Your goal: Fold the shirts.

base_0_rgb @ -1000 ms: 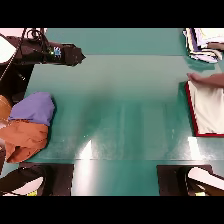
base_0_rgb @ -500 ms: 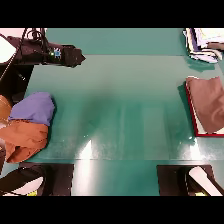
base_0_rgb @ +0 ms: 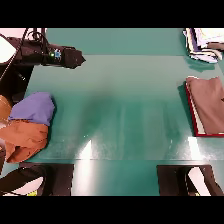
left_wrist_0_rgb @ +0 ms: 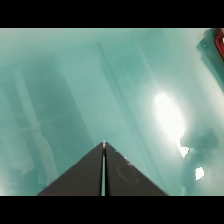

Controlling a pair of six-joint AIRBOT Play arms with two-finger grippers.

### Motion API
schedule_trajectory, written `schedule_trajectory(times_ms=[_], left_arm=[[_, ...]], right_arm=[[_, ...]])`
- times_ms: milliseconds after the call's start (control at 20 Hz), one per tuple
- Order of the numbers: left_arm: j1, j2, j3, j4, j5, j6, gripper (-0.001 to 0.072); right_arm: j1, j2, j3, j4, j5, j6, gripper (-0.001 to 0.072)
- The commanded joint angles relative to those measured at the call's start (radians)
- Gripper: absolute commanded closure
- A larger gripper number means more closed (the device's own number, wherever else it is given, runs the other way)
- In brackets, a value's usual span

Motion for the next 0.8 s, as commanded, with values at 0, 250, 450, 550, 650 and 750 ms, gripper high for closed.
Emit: schedule_trajectory(times_ms=[0, 250, 450, 550, 650, 750], left_arm=[[0.0, 0.0, 0.0, 0.0, -0.003, 0.0, 0.0675], [0.0, 0.0, 0.0, 0.0, -0.003, 0.0, 0.0676], [0.0, 0.0, 0.0, -0.001, -0.003, 0.0, 0.0675], [0.0, 0.0, 0.0, -0.001, -0.003, 0.0, 0.0676], [0.0, 0.0, 0.0, -0.001, -0.003, 0.0, 0.0676], [0.0, 0.0, 0.0, -0.001, -0.003, 0.0, 0.0676]], right_arm=[[-0.023, 0.021, 0.066, -0.222, 0.04, 0.101, 0.0101], [0.027, 0.021, 0.079, -0.003, 0.053, 0.034, 0.0107], [0.251, 0.02, 0.079, 0.012, 0.011, 0.029, 0.0504], [0.356, 0.02, 0.079, 0.006, -0.03, 0.029, 0.0694], [0.438, 0.019, 0.079, 0.006, -0.069, 0.029, 0.0694], [0.482, 0.019, 0.079, 0.006, -0.088, 0.029, 0.0694]])
